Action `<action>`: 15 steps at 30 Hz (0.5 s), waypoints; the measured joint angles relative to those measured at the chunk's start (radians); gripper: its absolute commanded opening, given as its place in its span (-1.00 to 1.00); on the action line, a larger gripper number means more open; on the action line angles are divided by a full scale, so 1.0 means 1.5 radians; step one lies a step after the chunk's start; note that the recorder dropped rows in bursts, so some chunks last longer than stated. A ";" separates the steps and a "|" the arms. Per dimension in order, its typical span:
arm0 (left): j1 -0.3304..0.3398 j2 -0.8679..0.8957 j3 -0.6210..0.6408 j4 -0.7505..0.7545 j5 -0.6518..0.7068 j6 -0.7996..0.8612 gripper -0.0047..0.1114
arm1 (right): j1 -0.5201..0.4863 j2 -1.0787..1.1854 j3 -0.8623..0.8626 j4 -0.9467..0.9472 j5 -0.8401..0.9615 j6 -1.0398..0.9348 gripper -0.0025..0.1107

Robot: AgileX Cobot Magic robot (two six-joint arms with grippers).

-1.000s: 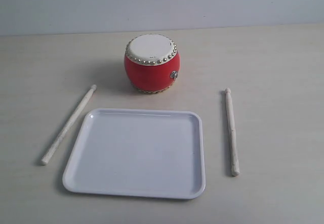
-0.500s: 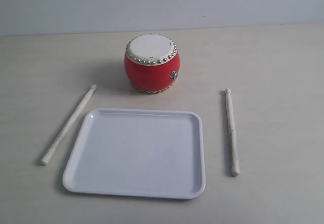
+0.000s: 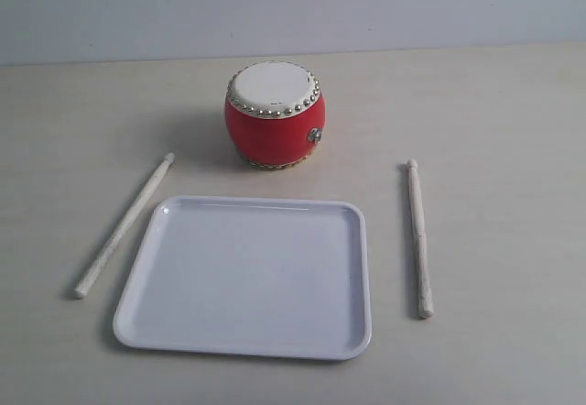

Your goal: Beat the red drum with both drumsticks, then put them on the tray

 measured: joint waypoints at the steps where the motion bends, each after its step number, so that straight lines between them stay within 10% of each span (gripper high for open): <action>1: 0.000 0.000 0.000 0.000 -0.028 0.000 -0.92 | 0.000 0.000 0.000 0.000 0.000 0.000 -0.96; 15: 0.000 0.000 0.000 0.000 -0.206 0.000 -0.92 | 0.000 0.000 0.000 0.000 0.000 0.000 -0.96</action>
